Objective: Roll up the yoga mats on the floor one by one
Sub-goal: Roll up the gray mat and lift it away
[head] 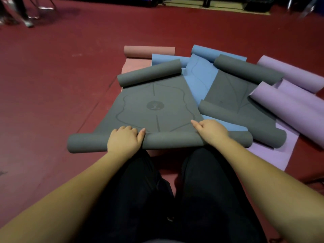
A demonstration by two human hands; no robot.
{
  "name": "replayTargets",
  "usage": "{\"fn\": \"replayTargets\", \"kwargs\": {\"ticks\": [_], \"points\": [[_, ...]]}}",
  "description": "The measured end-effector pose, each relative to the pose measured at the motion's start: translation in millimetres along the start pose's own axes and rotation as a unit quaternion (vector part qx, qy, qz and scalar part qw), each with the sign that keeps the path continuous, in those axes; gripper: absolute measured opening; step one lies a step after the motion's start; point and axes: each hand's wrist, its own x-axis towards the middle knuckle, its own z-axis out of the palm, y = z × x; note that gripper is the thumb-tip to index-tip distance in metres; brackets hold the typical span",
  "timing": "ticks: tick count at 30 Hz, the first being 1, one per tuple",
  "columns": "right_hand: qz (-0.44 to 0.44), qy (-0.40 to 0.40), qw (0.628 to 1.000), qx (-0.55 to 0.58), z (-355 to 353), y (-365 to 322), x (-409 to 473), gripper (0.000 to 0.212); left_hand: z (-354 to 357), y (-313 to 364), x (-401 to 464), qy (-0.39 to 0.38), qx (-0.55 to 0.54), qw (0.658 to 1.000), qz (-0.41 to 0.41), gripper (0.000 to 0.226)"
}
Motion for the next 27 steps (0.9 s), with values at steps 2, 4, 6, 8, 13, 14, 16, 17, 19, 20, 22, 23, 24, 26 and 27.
{"fn": "replayTargets", "kwargs": {"ticks": [2,4,6,8,13,14,16,17,19,20,22,23,24,26,27], "points": [[-0.027,0.077,0.996,-0.039,14,3,-16,0.059,0,1,7,-0.004,0.006,1.0,0.003,0.07],[-0.033,0.103,0.991,-0.08,22,4,-27,0.067,1,0,16,-0.012,0.004,1.0,0.0,0.066],[-0.023,0.104,0.991,-0.086,21,3,-26,0.067,-1,-1,23,-0.034,-0.008,0.999,-0.006,0.066],[-0.016,0.099,0.991,-0.09,14,2,-19,0.06,-7,-2,29,-0.056,-0.016,0.998,-0.006,0.066],[-0.011,0.04,0.996,-0.074,-9,-6,-8,0.063,-33,-9,45,-0.1,0.002,0.995,0.0,0.062],[-0.011,0.019,0.997,-0.076,-16,-6,-8,0.064,-36,-13,46,-0.125,0.018,0.992,0.012,0.057],[-0.01,-0.026,0.996,-0.081,-25,-7,-9,0.067,-36,-20,45,-0.185,0.02,0.982,0.02,0.052],[-0.008,-0.052,0.995,-0.082,-28,-7,-10,0.068,-35,-19,42,-0.213,0.013,0.977,0.018,0.052],[-0.007,-0.111,0.991,-0.075,-30,-5,-13,0.067,-33,-15,34,-0.247,-0.025,0.969,0.004,0.052],[-0.007,-0.132,0.989,-0.065,-29,-5,-15,0.064,-33,-12,29,-0.249,-0.036,0.968,0.005,0.052],[-0.008,-0.153,0.987,-0.049,-29,-7,-16,0.059,-31,-10,21,-0.224,-0.022,0.974,0.016,0.05],[-0.007,-0.159,0.986,-0.045,-29,-9,-14,0.058,-29,-11,19,-0.204,-0.003,0.979,0.018,0.048],[-0.007,-0.169,0.985,-0.042,-29,-11,-12,0.057,-29,-13,18,-0.185,0.018,0.982,0.022,0.047],[-0.005,-0.19,0.981,-0.034,-28,-15,-7,0.056,-27,-14,15,-0.137,-0.004,0.991,0.0,0.046],[-0.005,-0.196,0.98,-0.028,-28,-16,-5,0.054,-27,-13,13,-0.101,-0.026,0.995,-0.008,0.047]]}}
